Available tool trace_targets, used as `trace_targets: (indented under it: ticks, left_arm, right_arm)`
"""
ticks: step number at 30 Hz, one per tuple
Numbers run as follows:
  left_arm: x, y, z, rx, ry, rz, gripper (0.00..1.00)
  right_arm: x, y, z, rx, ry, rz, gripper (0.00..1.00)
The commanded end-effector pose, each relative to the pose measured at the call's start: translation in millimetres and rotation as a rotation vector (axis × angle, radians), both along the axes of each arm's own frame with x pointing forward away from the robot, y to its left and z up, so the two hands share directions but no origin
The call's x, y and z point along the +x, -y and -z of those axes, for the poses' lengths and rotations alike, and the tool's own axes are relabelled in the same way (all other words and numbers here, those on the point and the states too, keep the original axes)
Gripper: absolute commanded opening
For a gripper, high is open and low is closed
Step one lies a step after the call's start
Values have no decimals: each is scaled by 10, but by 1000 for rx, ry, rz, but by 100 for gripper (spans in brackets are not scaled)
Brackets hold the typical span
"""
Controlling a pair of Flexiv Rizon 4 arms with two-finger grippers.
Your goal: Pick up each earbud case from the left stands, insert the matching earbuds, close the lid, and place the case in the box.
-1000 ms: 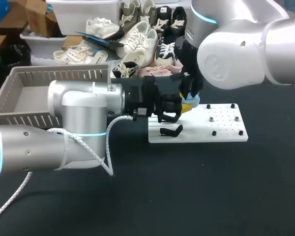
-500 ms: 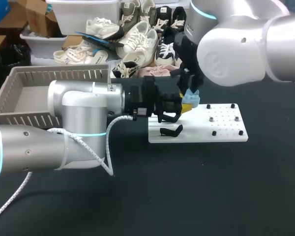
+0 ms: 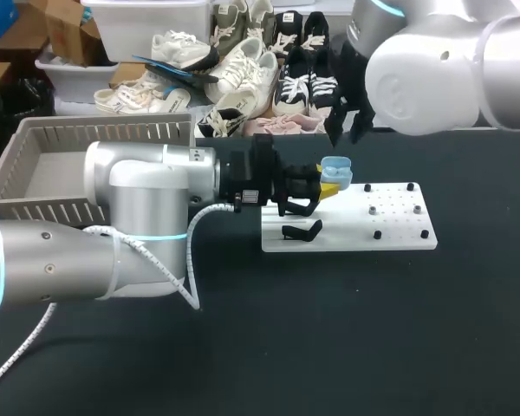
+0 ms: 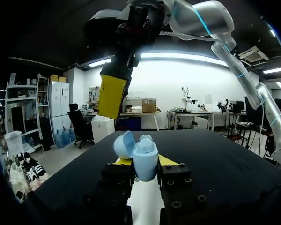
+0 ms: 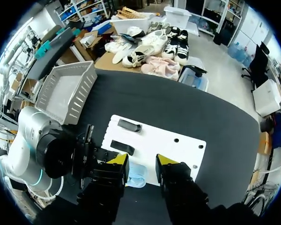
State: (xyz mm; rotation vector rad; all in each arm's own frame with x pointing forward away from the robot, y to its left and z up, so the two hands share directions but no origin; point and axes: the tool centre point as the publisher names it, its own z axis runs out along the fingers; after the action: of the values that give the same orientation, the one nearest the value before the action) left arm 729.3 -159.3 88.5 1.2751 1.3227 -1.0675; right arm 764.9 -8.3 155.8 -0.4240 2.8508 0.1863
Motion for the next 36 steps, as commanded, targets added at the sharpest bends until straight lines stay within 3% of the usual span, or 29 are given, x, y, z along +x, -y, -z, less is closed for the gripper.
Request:
trace_targets:
  ticks: [1, 13, 31, 36]
  left_arm:
    - [-9, -2, 1, -1, 1, -3, 0]
    - [-9, -2, 1, -1, 1, -3, 0]
    - [-9, -2, 1, -1, 1, -3, 0]
    - [144, -438, -72, -11, 50, -100, 0]
  right_arm:
    - [172, 6, 99, -2, -33, 11, 36]
    - [56, 74, 316, -20, -79, 30, 36]
    - [-376, 184, 157, 65, -41, 76, 37]
    - [-546, 365, 61, 107, -26, 148, 38]
